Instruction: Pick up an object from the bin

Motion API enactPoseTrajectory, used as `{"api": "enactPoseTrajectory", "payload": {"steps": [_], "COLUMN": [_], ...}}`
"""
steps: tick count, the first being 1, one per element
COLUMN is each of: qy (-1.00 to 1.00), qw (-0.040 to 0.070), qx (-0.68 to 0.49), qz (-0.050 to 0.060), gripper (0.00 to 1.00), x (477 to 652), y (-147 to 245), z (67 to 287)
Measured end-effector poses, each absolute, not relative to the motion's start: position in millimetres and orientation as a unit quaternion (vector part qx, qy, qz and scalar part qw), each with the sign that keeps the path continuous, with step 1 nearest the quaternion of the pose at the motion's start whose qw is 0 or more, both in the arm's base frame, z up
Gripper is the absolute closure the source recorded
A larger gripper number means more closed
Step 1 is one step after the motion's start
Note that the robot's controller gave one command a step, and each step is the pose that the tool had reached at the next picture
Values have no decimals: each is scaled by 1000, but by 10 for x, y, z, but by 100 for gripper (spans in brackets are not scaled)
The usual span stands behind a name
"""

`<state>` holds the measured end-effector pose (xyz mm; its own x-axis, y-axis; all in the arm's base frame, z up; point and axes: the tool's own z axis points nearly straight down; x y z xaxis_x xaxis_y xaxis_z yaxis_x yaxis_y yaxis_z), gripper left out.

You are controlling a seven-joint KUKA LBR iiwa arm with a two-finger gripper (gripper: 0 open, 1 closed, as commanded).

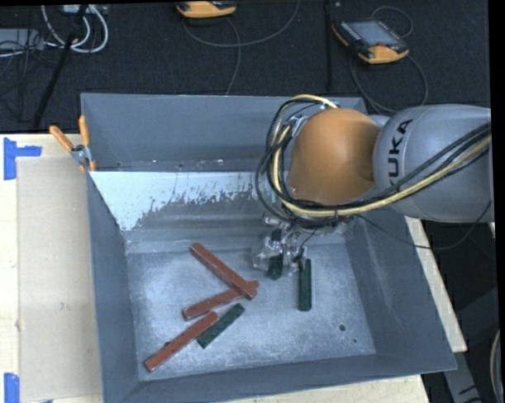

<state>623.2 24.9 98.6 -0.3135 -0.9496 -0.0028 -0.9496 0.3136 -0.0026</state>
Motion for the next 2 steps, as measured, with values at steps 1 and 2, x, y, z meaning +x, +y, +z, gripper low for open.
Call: {"api": "enactPoseTrajectory", "payload": {"steps": [1,2], "qy": [812,815], "qw": [3,2], "qx": [-583,-580], "qz": [-1,0], "gripper": [100,100], "x": [6249,6256], "y": [265,275], "z": [1704,1967]}}
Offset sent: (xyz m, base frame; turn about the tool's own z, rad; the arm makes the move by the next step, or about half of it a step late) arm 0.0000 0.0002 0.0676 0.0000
